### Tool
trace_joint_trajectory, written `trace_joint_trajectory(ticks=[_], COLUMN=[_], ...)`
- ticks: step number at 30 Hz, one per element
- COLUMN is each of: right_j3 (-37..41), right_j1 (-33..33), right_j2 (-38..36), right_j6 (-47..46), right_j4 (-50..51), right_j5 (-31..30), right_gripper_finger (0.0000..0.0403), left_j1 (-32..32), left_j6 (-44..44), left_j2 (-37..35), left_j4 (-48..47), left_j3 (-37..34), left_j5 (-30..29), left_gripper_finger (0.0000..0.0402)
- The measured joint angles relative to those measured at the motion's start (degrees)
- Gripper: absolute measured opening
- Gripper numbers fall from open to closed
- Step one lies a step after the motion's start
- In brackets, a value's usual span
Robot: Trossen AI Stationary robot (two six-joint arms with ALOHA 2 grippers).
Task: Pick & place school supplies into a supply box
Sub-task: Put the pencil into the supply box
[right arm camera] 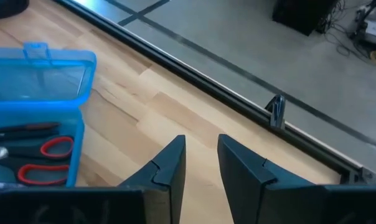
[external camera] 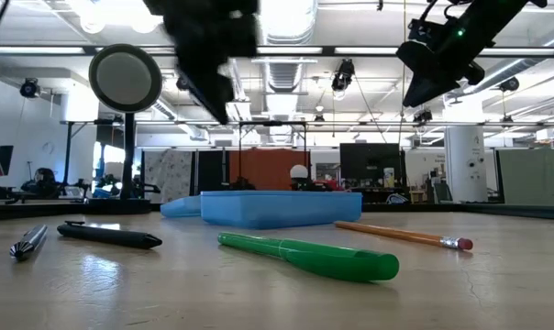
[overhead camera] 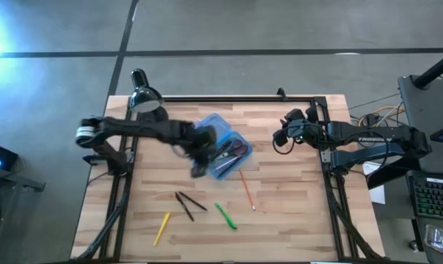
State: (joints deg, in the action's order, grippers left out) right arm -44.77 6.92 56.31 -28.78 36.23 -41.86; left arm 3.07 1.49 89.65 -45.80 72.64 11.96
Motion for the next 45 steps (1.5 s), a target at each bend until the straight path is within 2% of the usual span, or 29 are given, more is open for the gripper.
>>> trace_joint_trajectory(ticks=[2, 6, 9, 13, 17, 21, 24, 28, 32, 38, 42, 45], right_j3=[0.0, 0.0, 0.0, 0.1, 0.1, 0.1, -1.3, -6.8, -13.7, -22.4, -27.1, -31.3], right_j1=[0.0, 0.0, 0.0, 0.0, 0.0, -1.7, -5.1, -11.0, -14.5, -18.7, -20.3, -21.7], right_j2=[0.0, 0.0, 0.0, 0.0, 0.1, 2.7, 8.0, 18.9, 27.5, 35.6, 42.9, 48.0], right_j6=[0.3, 0.3, 0.5, 1.5, 1.8, -5.2, -11.7, -21.7, -32.6, -43.3, -49.5, -50.7], right_j4=[0.0, 0.0, 0.0, -0.1, -0.2, -0.4, -0.7, 3.0, 9.4, 8.2, 8.5, 8.6], right_j5=[0.1, 0.3, 0.9, 4.4, 14.7, 23.7, 27.3, 26.7, 26.0, 30.6, 34.2, 35.5], right_gripper_finger=[0.0084, 0.0084, 0.0084, 0.0084, 0.0092, 0.0113, 0.0127, 0.0136, 0.0137, 0.0137, 0.0137, 0.0137], left_j1=[-3.8, -11.9, -16.9, -20.3, -20.6, -20.7, -20.9, -21.7, -22.2, -22.3, -22.3, -22.3], left_j6=[-1.5, -1.1, 1.2, 5.7, 10.5, 12.2, 13.3, 14.0, 14.8, 15.1, 17.0, 18.2], left_j2=[-3.2, -6.6, -7.4, -6.8, -6.7, -6.7, -6.8, -10.6, -17.5, -29.1, -35.0, -38.4], left_j4=[0.6, 5.1, 9.5, 11.7, 11.4, 7.8, 5.9, 7.5, 9.1, 13.4, 14.3, 14.4], left_j3=[-3.7, -11.4, -15.5, -18.0, -19.2, -19.5, -20.0, -23.8, -30.5, -40.1, -43.3, -44.2], left_j5=[1.7, 1.1, -2.6, -6.8, -9.5, -12.7, -14.6, -15.1, -16.1, -16.7, -16.6, -16.6], left_gripper_finger=[0.0102, 0.0102, 0.0103, 0.0104, 0.0104, 0.0104, 0.0104, 0.0104, 0.0104, 0.0104, 0.0104, 0.0104])
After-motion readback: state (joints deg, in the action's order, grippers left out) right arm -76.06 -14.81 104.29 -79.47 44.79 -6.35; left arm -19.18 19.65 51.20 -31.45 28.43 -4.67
